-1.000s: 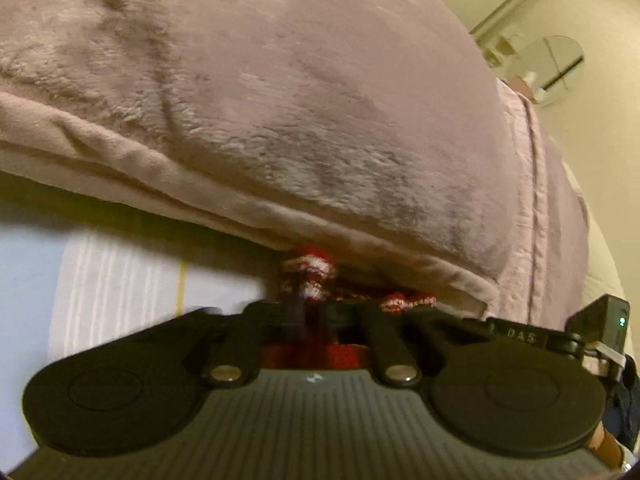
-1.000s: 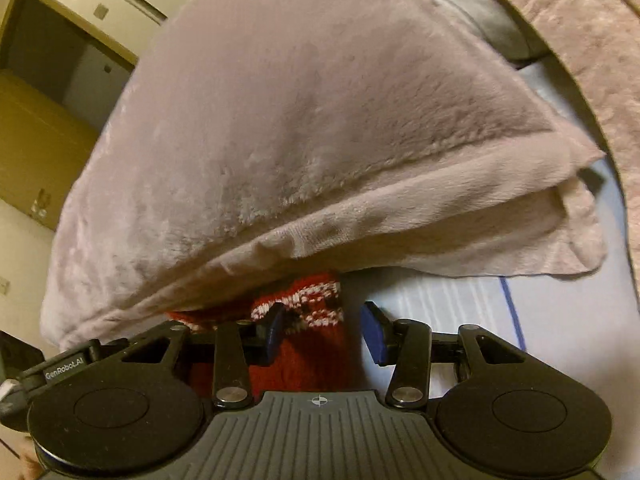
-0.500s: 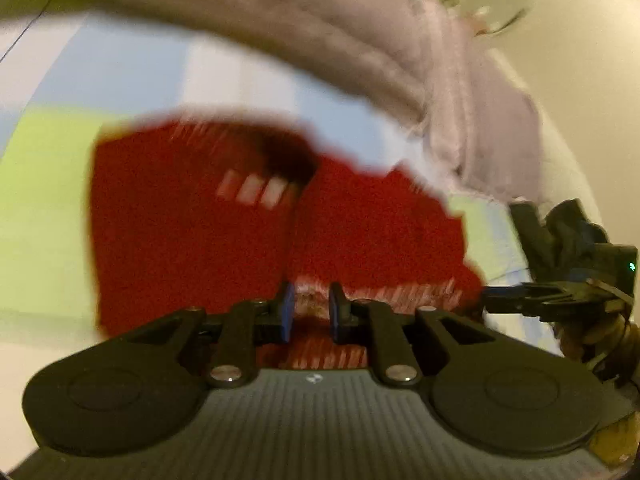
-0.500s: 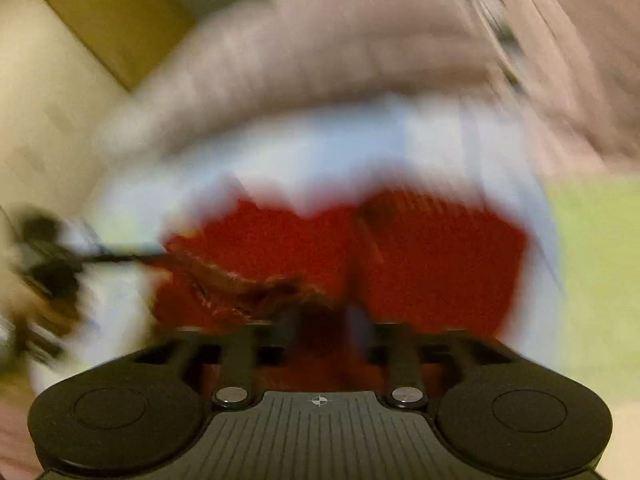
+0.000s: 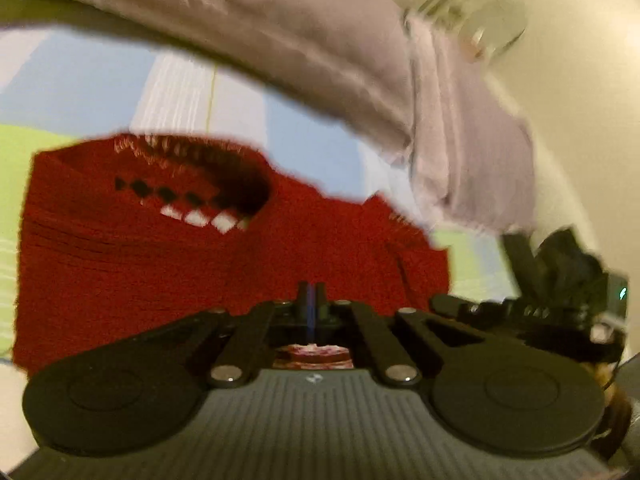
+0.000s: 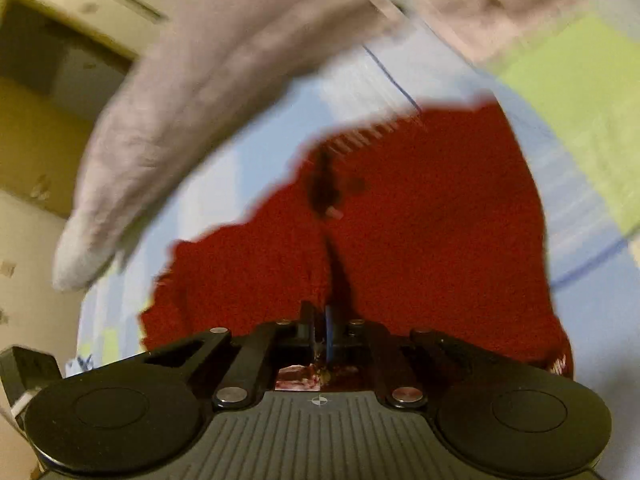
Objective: Fold clothes
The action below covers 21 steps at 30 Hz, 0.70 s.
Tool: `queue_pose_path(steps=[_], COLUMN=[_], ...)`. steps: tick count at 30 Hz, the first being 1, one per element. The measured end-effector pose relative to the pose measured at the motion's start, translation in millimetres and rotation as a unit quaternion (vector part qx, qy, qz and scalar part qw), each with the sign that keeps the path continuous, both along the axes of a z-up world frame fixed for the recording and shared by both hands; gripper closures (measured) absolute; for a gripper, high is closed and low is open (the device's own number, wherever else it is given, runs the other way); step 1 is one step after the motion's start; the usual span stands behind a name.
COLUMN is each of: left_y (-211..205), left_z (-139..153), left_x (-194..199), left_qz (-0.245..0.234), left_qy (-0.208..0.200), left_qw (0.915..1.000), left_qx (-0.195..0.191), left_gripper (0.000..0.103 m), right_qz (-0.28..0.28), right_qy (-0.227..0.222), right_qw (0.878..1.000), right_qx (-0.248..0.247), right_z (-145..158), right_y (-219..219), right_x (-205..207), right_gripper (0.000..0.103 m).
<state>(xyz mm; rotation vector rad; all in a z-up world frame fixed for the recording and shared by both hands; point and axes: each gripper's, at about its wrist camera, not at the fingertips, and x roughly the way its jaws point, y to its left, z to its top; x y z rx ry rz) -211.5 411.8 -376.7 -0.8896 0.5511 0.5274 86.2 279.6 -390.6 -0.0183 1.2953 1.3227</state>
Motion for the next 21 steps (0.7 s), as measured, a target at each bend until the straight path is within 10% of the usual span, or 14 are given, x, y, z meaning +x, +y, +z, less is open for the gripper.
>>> queue_pose_path(steps=[4,9,12,14,19,21], left_y=[-15,-6,5,10,1,-3], left_z=[-29,0,6,-2,-20,-10], left_x=[-8,1,16,28,26,16], left_qz=[0.035,0.047,0.04,0.024,-0.011,-0.001], left_qy=[0.082,0.058,0.062,0.079,0.102,0.051], left_qw=[0.9955,0.9971,0.9971,0.9965,0.9947,0.9985], left_qx=[-0.033,0.012,0.021,0.01,-0.002,-0.021], left_gripper=[0.103,0.1,0.065,0.061,0.097,0.098], right_qz=[0.014,0.028,0.016,0.004,-0.003,0.01], right_qy=[-0.056,-0.128,-0.168,-0.137,-0.074,-0.082], right_qw=[0.998,0.99,0.985,0.99,0.996,0.996], right_qx=[-0.024,-0.049,-0.023,-0.021,-0.041,-0.041], right_z=[5,14,30,27,5,0], right_y=[-2,-4,0,1,-12,-16], right_x=[-11,-25,-30,-26,-20,-24], right_gripper=[0.1,0.093,0.063,0.054,0.055,0.096])
